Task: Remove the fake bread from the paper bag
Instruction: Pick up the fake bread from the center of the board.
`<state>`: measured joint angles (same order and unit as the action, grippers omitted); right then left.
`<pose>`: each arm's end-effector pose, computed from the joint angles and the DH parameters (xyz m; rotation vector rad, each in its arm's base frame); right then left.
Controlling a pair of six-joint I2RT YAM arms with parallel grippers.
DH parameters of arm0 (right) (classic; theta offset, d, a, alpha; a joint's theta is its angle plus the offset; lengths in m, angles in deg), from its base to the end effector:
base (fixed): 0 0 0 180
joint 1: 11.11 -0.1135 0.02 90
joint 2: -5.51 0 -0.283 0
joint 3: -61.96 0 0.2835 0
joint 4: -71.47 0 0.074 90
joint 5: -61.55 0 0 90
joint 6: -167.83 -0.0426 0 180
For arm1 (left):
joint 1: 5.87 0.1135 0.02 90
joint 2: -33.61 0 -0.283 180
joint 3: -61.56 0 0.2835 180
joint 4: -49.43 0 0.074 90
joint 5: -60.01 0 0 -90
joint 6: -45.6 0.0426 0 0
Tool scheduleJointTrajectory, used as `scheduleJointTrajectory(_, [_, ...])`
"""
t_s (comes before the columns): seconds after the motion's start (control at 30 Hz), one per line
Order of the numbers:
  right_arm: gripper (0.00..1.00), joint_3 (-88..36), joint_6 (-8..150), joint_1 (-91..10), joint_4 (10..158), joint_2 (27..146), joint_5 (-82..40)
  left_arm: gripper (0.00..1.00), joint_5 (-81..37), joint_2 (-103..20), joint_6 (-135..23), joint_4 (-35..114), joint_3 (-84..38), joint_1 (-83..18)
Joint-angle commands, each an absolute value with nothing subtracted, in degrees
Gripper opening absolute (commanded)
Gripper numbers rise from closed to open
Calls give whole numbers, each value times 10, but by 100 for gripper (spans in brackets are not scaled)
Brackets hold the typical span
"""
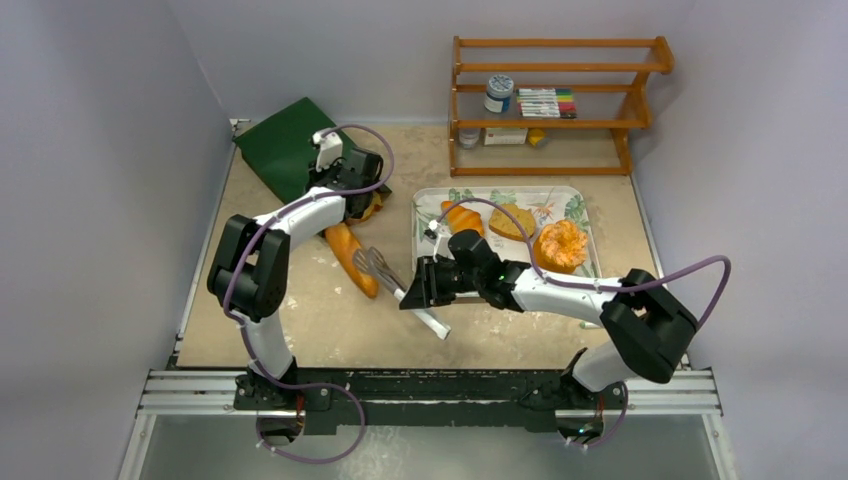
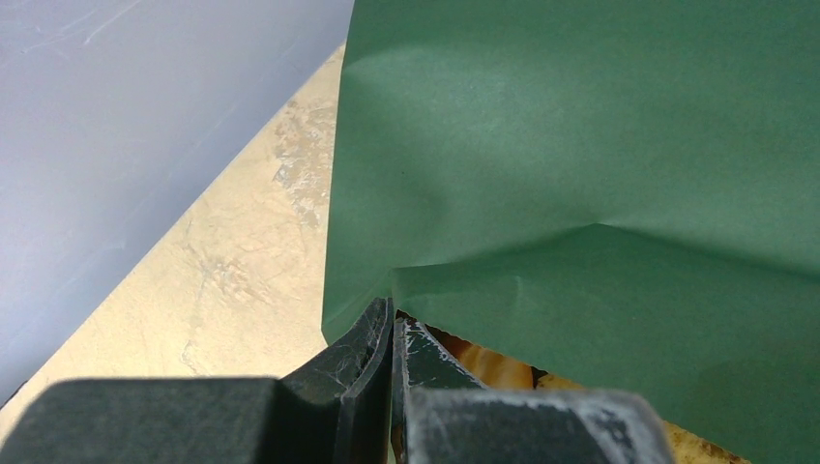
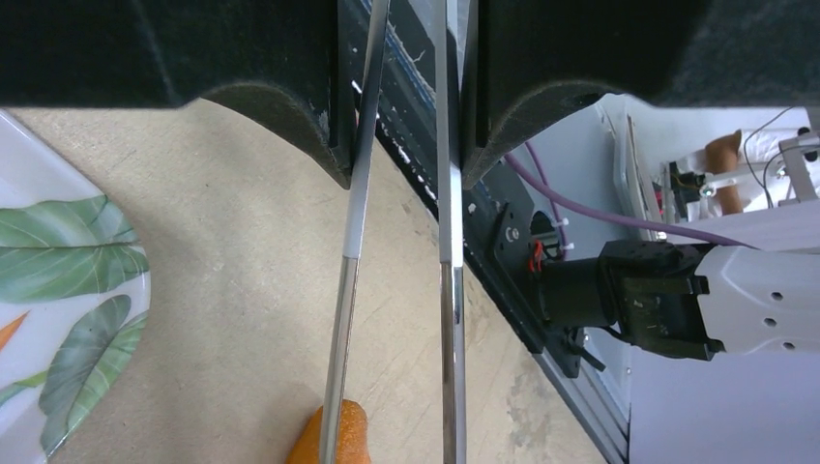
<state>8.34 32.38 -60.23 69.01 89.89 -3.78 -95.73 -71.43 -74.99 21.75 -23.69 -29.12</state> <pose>0.2059 0.2650 0.1967 -0.3801 2.3271 1.3729 0.4031 -0.1309 0.2234 -0.5961 1.8581 0.7569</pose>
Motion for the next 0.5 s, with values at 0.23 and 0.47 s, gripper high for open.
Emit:
scheduleJointTrajectory(0.23, [45, 51, 342, -619, 699, 901, -56, 0, -945, -692, -750, 242, -241, -285])
scheduleJointTrajectory(0.47, [45, 37, 371, -647, 761, 889, -118, 0, -944, -698, -749, 244, -242, -284])
